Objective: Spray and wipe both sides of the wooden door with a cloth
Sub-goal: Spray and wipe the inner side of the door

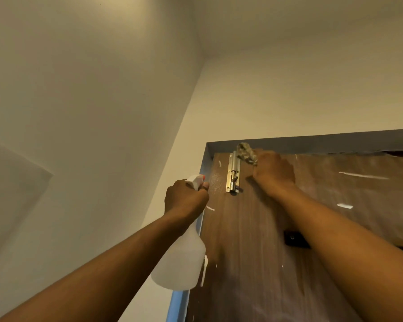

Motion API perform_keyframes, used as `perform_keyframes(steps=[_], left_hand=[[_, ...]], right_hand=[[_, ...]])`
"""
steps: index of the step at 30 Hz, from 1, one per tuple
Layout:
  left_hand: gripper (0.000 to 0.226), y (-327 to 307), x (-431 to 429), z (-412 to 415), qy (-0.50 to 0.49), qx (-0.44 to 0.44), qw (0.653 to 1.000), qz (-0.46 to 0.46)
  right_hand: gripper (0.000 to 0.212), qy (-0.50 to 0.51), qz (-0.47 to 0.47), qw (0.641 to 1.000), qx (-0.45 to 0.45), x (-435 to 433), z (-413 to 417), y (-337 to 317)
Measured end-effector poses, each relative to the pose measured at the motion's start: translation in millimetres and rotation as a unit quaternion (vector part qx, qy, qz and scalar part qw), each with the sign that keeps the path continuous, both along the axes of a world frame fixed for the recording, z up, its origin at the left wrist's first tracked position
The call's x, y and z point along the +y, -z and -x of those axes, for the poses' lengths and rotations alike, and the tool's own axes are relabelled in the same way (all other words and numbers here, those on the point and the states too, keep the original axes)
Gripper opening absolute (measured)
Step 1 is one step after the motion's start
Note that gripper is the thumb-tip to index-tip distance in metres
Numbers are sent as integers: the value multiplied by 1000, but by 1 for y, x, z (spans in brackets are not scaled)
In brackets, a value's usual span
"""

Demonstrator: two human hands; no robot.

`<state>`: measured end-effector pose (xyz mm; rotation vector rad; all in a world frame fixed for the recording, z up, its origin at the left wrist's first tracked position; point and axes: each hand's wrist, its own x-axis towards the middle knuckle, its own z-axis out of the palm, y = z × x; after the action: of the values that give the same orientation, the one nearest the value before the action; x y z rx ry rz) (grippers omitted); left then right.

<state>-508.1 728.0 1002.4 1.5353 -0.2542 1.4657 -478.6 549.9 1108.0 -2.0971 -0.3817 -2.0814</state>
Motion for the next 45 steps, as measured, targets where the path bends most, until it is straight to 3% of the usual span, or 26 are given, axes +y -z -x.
perform_keyframes(steps=[6, 9, 13, 18, 24, 33, 35, 40, 45], left_hand=[[45, -9, 20, -15, 49, -22, 998, -24], [40, -13, 30, -16, 90, -44, 995, -15], [41, -20, 40, -18, 108, -69, 992, -9], [39, -26, 52, -23, 114, -77, 990, -15], [38, -23, 62, -26, 126, -84, 988, -19], [44, -11, 62, -42, 134, -61, 987, -65], [45, -10, 55, -47, 136, -54, 987, -69], [46, -11, 45, -56, 141, -40, 988, -50], [39, -6, 43, -54, 160, -43, 985, -42]], right_hand=[[27, -11, -16, 998, -61, 25, -17, -24], [31, 14, 64, 995, -74, 52, -46, -17], [41, 149, 203, 961, -115, 94, -100, -1], [59, 166, 154, 972, -64, 116, -114, -29], [61, 132, 74, 989, 0, 133, -118, -76], [78, 148, 92, 983, 49, 126, -174, 18], [73, 162, 76, 983, 38, 128, -176, -6], [35, 118, 60, 989, 66, 130, -161, -63], [58, 64, 79, 994, 30, 125, -167, 8]])
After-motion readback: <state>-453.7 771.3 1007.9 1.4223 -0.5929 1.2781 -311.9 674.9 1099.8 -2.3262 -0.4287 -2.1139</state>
